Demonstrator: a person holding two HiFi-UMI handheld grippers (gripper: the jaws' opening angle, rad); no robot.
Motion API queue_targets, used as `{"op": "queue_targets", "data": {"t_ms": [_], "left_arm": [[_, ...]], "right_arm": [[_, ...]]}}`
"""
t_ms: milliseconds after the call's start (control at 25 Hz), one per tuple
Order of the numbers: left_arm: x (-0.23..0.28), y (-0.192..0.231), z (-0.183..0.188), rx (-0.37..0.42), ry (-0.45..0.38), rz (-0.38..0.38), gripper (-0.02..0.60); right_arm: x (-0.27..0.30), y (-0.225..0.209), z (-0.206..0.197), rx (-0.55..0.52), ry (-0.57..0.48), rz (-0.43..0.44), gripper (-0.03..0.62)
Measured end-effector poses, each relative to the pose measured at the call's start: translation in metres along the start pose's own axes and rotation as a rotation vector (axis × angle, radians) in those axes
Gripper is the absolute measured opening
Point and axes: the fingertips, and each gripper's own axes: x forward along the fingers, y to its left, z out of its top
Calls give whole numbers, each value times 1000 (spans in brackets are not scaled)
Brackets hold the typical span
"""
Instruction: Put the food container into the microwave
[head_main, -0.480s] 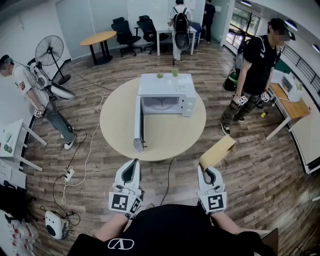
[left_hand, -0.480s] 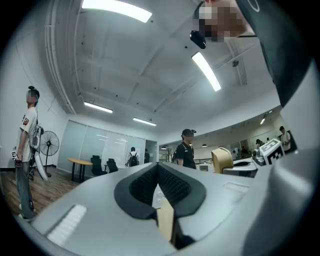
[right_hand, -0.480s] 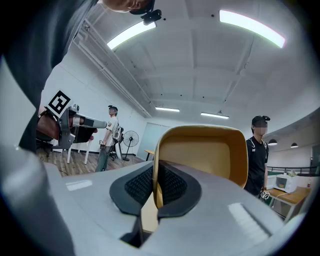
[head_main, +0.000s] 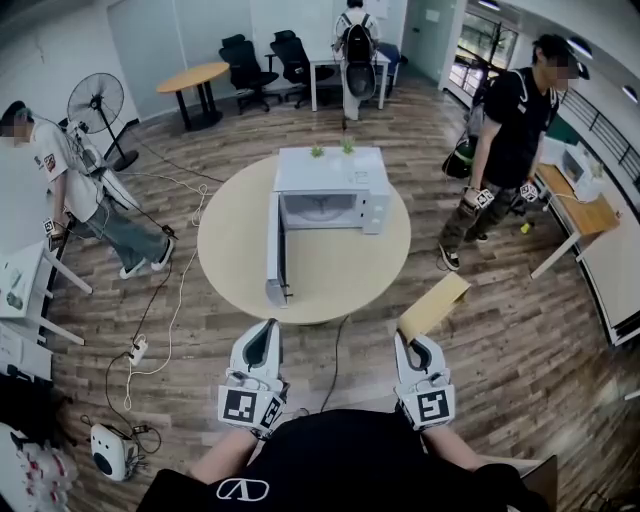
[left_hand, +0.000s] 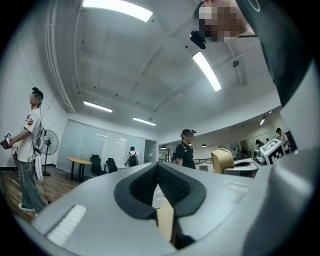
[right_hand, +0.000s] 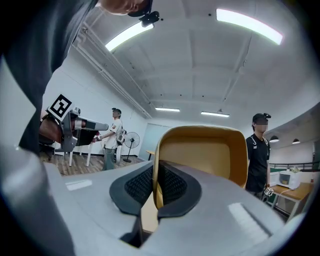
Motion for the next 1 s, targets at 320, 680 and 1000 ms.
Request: {"op": "queue_targets", "data": {"t_ms": [320,680,1000], "left_arm": [[3,-1,-1,3,-2,12,0],[19,-15,-7,24,5,63,0],[41,-45,-17,53,26,89,0]], "right_arm": [[6,4,1,-8,-14,30,12],[8,-16,-11,4,-28,79,12],[13,-39,-31,41,-50,142,12]]}}
